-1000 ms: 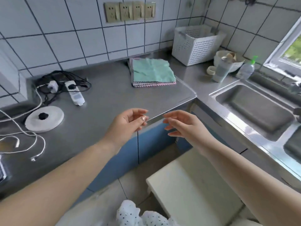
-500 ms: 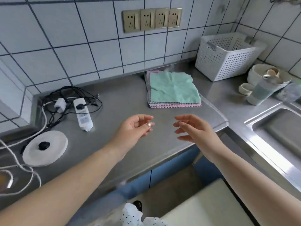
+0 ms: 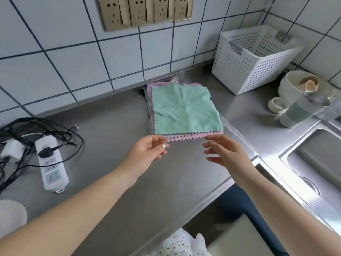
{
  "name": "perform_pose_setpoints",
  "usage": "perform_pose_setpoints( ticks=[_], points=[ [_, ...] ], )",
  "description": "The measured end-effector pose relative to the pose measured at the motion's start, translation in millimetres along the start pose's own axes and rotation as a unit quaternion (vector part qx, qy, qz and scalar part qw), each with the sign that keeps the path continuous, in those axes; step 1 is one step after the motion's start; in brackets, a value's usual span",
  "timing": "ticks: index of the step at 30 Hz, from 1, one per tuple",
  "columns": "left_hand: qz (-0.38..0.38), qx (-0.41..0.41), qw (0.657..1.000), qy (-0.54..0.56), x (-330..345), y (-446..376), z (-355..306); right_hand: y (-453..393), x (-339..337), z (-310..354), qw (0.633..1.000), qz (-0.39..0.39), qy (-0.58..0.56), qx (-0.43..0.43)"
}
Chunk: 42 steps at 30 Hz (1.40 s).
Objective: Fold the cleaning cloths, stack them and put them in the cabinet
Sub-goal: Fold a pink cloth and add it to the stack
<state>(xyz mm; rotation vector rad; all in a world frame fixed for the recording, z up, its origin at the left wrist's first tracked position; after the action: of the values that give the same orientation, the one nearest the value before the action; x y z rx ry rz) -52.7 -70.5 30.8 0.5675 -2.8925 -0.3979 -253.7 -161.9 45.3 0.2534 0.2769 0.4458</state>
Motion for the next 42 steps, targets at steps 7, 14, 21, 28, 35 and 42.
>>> perform_pose_setpoints(
  ticks=[7,14,21,28,35,42],
  points=[
    [-0.06,-0.003,0.998,-0.006,12.7,-78.1,4.3,-108.1,-14.8,-9.1,0.988,0.064,0.139,-0.032],
    [-0.12,-0.004,0.991,-0.058,38.9,-141.5,21.2,-193.5,18.8,-5.4,0.842,0.174,0.444,-0.252],
    [-0.084,0.089,0.883,-0.453,38.6,-173.9,27.9,-229.8,51.7,-34.9,0.772,0.271,0.495,-0.294],
    [-0.07,0.112,0.836,-0.533,33.0,-190.0,55.9,-254.3,56.5,-49.6,0.78,0.327,0.423,-0.326],
    [-0.054,0.147,0.86,-0.486,25.2,-197.1,57.4,-250.9,52.3,-50.5,0.779,0.347,0.384,-0.354],
    [-0.023,0.098,0.841,-0.532,22.5,-202.7,55.8,-252.2,51.8,-45.3,0.761,0.288,0.442,-0.377]
  ],
)
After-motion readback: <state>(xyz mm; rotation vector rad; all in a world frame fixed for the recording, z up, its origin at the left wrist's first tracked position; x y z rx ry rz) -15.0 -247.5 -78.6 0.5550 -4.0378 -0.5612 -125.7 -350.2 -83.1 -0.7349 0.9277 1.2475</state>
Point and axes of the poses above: each hand's wrist, its own y-axis away from the middle knuckle, its own x-axis out of the palm, z = x × y, the point moved 9 cm from there along -y, towards the middle knuckle, and after that the axes turned 7 degrees about y, right-handed, at the moved point
